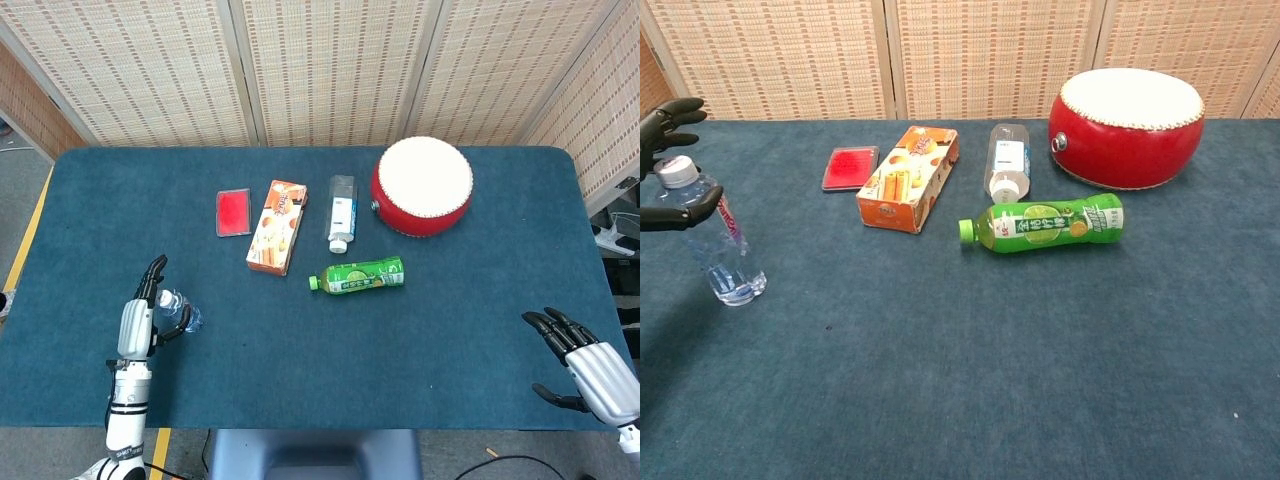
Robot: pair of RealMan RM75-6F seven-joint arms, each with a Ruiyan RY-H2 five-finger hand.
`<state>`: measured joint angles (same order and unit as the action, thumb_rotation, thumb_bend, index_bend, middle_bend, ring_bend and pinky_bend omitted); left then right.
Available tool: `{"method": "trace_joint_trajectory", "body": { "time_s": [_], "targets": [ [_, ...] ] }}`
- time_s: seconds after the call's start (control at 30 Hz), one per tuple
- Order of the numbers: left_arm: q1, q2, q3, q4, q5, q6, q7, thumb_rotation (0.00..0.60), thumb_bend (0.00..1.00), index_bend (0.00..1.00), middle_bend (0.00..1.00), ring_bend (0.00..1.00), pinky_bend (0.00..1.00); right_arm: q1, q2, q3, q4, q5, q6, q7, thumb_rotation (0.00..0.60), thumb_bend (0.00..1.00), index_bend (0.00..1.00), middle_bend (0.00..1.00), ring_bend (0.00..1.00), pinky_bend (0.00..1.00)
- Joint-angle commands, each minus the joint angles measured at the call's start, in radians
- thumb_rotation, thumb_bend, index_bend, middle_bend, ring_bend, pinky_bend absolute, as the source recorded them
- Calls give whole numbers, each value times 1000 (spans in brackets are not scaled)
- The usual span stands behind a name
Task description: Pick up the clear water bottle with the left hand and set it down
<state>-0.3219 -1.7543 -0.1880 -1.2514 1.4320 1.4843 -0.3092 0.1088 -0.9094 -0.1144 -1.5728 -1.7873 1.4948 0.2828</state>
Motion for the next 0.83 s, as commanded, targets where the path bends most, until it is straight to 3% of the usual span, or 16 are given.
{"method": "trace_joint_trajectory", "body": {
  "time_s": [0.03,0.27,0.5,0.6,0.7,0.83],
  "targets": [
    [-1,38,8,-46,18,-5,21,600,399,0,0,36,178,0,1,-1,0,-1,-1,-1,600,110,58,84,33,189],
    [-3,187,25,-199,96,20,155,600,399,0,0,2,167,0,2,-1,0,-3,2,3,600,110,59,84,33,190],
    [32,458,116,-344,188,-3,425,600,398,0,0,0,163,6,-2,4,-4,5,-8,-1,600,110,59,84,33,190],
    [58,546,151,-381,127,-62,519,600,396,0,0,0,163,10,-2,3,-10,8,-21,-12,600,110,59,84,33,190],
    [74,573,156,-370,71,-84,600,600,394,0,0,0,163,10,-4,5,-15,15,-25,-24,600,110,59,84,33,190],
    [99,525,153,-290,58,-42,666,600,386,4,0,0,162,10,-6,7,-21,23,-32,-36,600,109,58,84,33,190]
  ]
}}
